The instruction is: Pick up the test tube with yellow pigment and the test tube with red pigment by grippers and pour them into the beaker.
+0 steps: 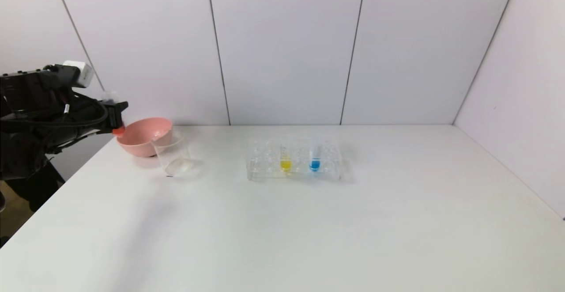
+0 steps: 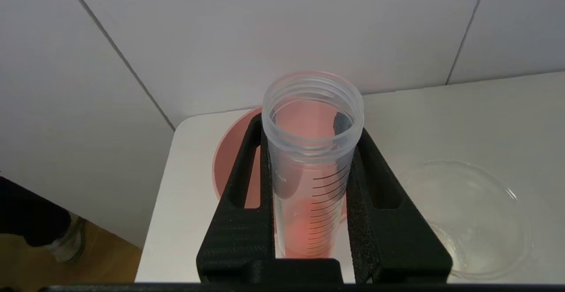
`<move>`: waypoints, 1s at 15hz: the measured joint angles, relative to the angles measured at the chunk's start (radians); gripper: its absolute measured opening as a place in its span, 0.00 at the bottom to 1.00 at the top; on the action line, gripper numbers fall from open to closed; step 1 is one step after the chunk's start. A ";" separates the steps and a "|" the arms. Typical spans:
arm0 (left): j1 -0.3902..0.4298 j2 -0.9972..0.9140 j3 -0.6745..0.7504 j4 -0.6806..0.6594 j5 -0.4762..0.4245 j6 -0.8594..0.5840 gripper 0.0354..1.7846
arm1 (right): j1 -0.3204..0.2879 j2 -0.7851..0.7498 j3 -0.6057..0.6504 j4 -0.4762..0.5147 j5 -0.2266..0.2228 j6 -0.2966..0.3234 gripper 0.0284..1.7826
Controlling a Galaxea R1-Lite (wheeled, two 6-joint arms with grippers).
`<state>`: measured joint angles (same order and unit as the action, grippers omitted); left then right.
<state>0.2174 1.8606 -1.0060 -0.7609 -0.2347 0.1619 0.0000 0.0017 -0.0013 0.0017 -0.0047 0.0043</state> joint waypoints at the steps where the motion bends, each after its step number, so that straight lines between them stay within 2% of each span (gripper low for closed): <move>1: 0.004 -0.004 0.003 0.000 -0.003 0.005 0.25 | 0.000 0.000 0.000 0.000 0.000 0.000 0.95; 8: 0.012 -0.021 0.003 0.000 -0.064 0.027 0.25 | 0.000 0.000 0.000 0.000 0.000 0.000 0.95; 13: 0.024 -0.024 -0.013 0.083 -0.066 0.054 0.25 | 0.000 0.000 0.000 0.000 0.000 0.000 0.95; 15: 0.048 -0.023 -0.016 0.104 -0.092 0.072 0.25 | 0.000 0.000 0.000 0.000 0.000 0.000 0.95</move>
<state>0.2655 1.8372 -1.0221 -0.6566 -0.3270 0.2336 0.0000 0.0017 -0.0013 0.0017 -0.0043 0.0047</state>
